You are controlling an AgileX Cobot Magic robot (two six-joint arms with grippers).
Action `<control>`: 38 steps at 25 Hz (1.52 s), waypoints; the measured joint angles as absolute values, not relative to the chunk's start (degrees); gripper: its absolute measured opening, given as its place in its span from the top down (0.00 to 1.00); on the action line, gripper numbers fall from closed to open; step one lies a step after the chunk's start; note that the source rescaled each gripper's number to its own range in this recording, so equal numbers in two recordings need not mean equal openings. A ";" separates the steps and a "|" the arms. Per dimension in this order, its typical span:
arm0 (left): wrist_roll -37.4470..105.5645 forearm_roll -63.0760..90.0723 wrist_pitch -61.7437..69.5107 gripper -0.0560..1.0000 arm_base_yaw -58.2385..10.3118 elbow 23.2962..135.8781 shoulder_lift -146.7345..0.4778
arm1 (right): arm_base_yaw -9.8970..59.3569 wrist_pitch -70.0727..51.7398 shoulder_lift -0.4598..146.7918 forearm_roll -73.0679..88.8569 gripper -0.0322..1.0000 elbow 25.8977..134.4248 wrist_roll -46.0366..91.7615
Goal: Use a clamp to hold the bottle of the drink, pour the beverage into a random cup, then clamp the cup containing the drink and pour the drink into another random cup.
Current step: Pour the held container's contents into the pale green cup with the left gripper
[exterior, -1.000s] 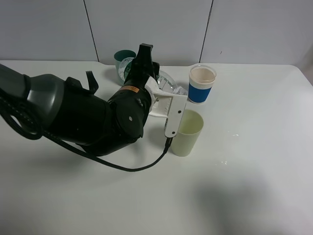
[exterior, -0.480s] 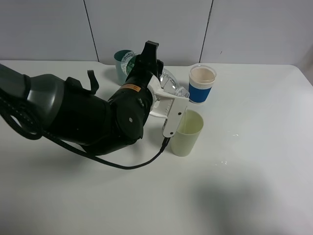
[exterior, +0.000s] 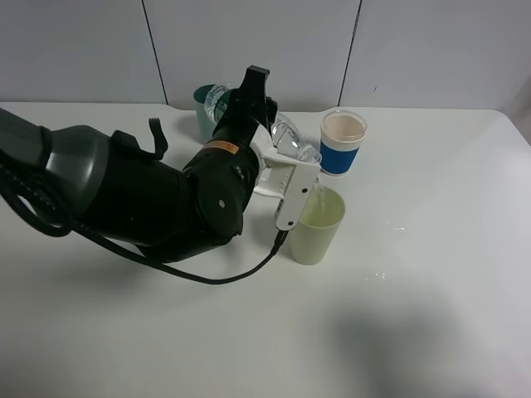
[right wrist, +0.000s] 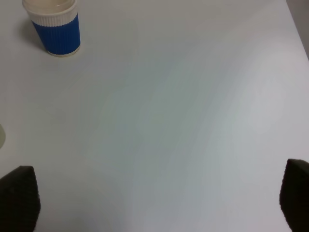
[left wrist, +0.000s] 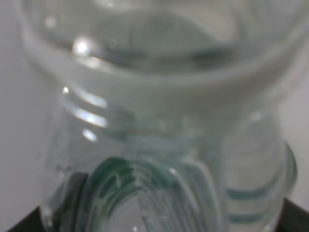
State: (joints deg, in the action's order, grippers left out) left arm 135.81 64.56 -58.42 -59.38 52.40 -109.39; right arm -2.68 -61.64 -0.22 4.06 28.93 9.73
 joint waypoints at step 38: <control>136.48 64.23 -66.34 0.93 -59.38 52.40 -109.39 | -2.68 -61.64 -0.22 4.06 0.00 28.93 9.73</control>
State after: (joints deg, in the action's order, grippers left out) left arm 136.48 64.23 -66.34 -59.38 52.40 -109.39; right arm -2.68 -61.64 -0.22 4.06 28.93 9.73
